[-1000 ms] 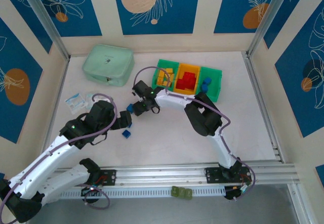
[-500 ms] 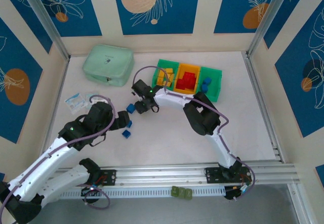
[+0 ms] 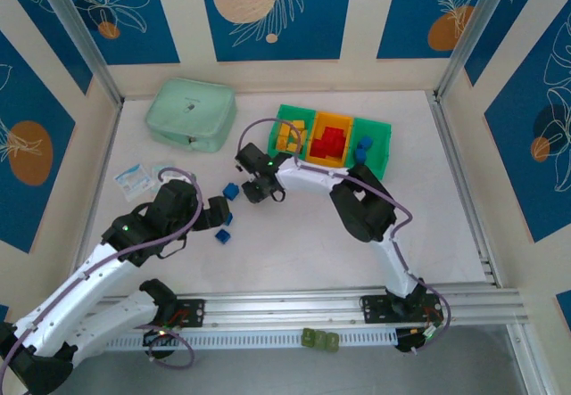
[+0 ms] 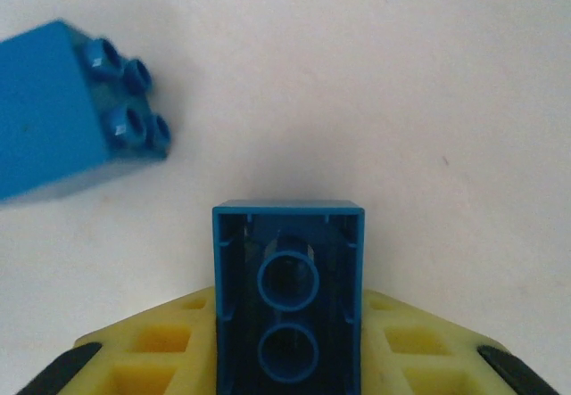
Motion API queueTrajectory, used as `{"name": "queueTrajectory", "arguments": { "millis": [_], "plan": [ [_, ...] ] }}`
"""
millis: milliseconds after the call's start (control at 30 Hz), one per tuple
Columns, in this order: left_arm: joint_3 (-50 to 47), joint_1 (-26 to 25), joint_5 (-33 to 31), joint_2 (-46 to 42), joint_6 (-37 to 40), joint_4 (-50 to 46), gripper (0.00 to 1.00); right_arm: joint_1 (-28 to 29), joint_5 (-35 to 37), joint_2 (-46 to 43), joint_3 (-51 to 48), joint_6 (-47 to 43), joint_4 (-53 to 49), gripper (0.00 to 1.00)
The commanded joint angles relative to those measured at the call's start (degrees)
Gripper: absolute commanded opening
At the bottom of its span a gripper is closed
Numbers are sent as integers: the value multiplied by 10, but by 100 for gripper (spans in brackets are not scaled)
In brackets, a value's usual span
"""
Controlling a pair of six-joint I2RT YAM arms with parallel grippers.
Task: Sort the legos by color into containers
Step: Pick up the lego from the center of the table, then place the lego in the container.
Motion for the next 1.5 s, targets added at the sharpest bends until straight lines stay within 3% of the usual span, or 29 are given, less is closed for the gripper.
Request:
{"name": "queueTrajectory", "arguments": {
  "millis": [0,333,633,967,1267,1467],
  "plan": [
    [12,5,41,-6,24,25,99,0,1,-83,-45,32,10,30],
    [14,5,116,44,25,99,99,-56,22,-297,-230,114,5,31],
    [37,-23,168,153,35,203,99,-227,-16,-419,-306,140,-13,32],
    [110,-62,184,275,49,261,99,-384,-24,-316,-223,116,4,33],
    [140,-65,189,322,57,266,99,-432,-29,-157,-93,94,0,36],
    [151,-65,180,325,66,253,99,-439,-37,-137,-62,93,-6,45]
  ]
}}
